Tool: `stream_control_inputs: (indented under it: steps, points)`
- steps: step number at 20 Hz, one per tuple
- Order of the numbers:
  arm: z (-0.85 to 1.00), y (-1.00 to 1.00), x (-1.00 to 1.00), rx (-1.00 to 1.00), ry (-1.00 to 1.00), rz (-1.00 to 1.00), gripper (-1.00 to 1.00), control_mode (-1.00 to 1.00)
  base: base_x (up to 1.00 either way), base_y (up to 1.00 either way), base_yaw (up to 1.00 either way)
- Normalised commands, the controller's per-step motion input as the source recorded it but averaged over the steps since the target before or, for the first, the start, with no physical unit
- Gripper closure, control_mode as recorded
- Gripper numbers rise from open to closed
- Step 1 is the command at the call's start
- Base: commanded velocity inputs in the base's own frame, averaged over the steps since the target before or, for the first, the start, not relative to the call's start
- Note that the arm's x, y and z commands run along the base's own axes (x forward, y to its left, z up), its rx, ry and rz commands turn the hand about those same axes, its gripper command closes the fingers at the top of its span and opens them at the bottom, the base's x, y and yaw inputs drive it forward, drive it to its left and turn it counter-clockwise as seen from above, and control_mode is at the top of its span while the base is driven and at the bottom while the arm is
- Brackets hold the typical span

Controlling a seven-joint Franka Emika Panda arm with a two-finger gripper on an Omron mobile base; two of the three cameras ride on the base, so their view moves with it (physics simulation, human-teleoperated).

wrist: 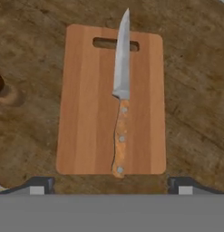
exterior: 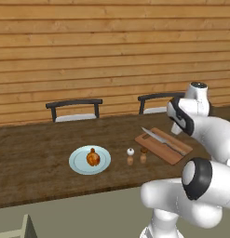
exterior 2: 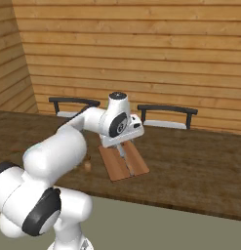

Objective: Pick up the knife from the drawer and place it on the cutting board. Then place the meat from the plate to the cutting board.

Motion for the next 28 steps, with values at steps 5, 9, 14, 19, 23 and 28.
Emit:
stream_control_inputs:
  steps: [5,9,14,19,23,28]
  points:
    - [0.27,0.65,0.00,0.09,0.01,-0.22,-1.00,-1.00,0.00,0.00,0.00]
    - [0.00,1.00,0.00,0.08,-0.04,-0.41,-1.00,-1.00,0.00,0.00,0.00]
    - [-0.01,1.00,-0.03,0.01,0.00,-0.35,-1.00,-1.00,0.00,0.00,0.00]
    - [0.00,1.00,-0.01,0.00,0.09,-0.25,-1.00,-1.00,0.00,0.00,0.00]
    - [-0.14,1.00,0.02,0.02,0.11,-0.21,-1.00,-1.00,0.00,0.00,0.00]
    - [-0.63,1.00,0.28,0.03,0.04,-0.05,-1.00,-1.00,0.00,0.00,0.00]
